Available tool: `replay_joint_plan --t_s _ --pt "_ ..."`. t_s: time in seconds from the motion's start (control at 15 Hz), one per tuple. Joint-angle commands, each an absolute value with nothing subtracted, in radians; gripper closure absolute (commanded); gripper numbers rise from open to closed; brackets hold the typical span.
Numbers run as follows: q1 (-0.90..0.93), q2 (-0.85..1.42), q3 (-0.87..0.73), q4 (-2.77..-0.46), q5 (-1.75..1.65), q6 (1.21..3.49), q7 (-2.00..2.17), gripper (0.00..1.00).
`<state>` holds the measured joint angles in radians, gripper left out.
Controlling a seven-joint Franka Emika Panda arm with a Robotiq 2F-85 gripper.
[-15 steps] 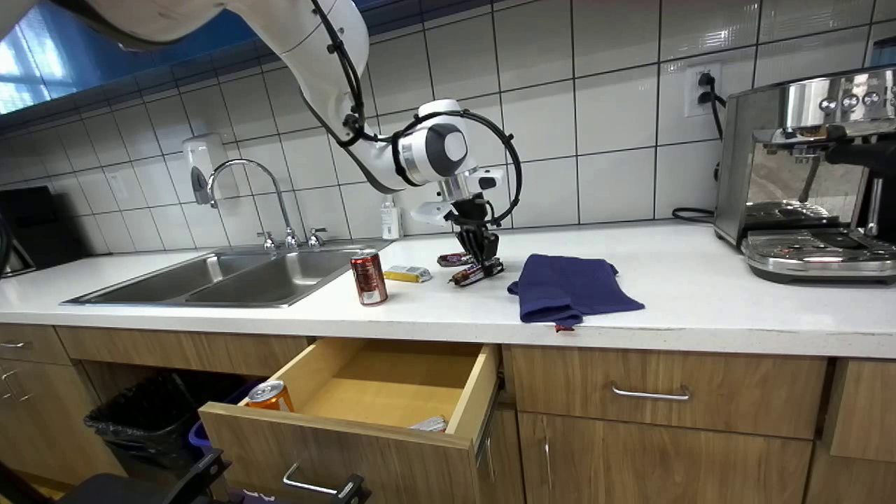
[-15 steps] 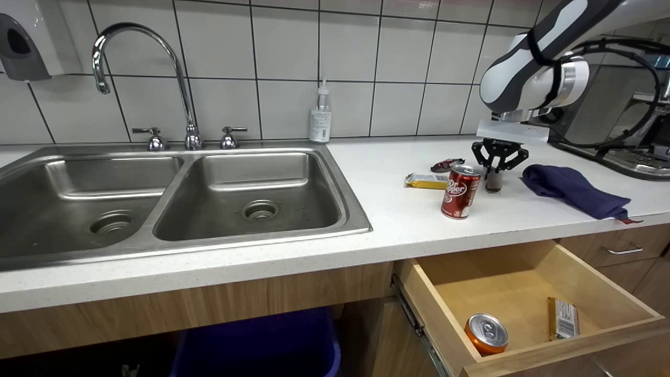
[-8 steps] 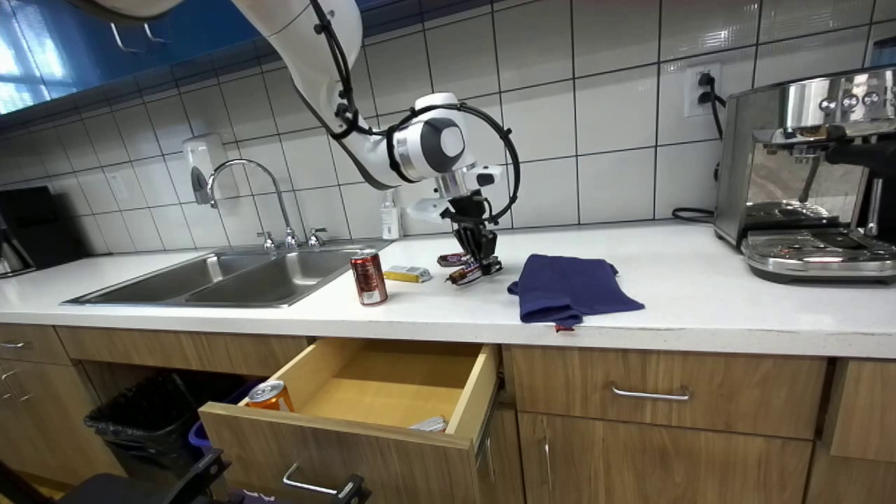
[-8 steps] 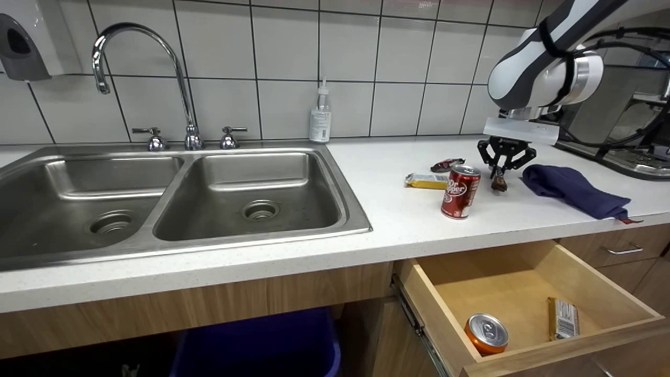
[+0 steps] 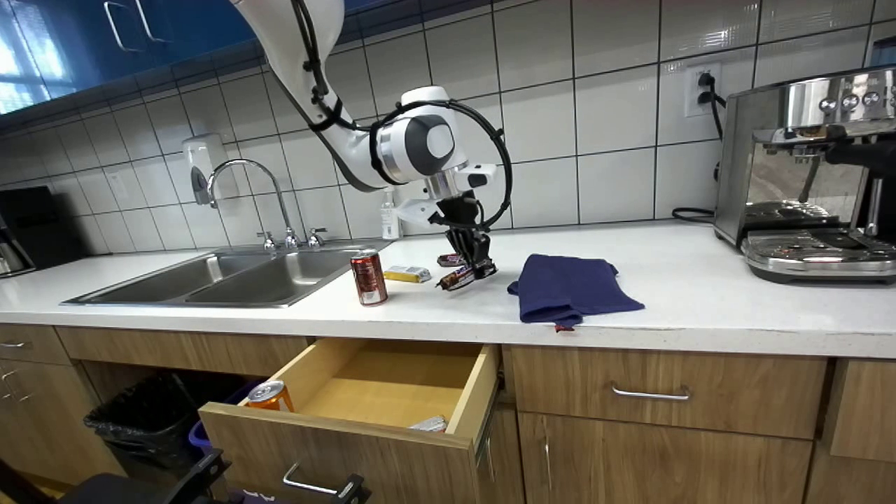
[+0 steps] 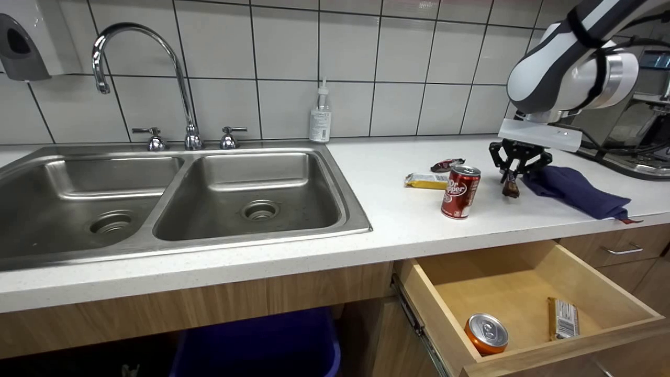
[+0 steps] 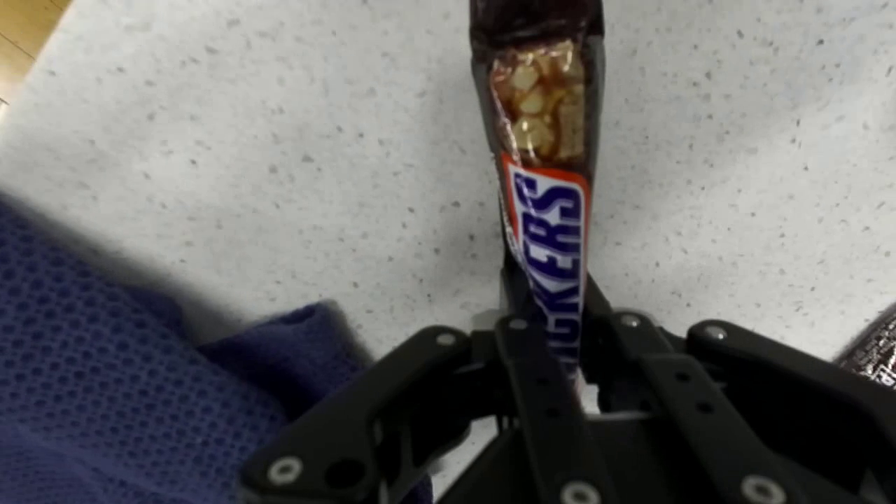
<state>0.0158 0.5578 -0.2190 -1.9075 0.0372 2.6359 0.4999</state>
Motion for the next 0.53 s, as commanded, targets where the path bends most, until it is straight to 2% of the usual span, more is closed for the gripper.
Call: replay_joint_plan --t_s 0.0,0.47 --pt "0.048 0.432 -0.235 -2.077 0.025 2.700 0.510 0.96" --pt "0.091 0.280 -0.251 -2.313 0.013 2.797 0.550 0.96"
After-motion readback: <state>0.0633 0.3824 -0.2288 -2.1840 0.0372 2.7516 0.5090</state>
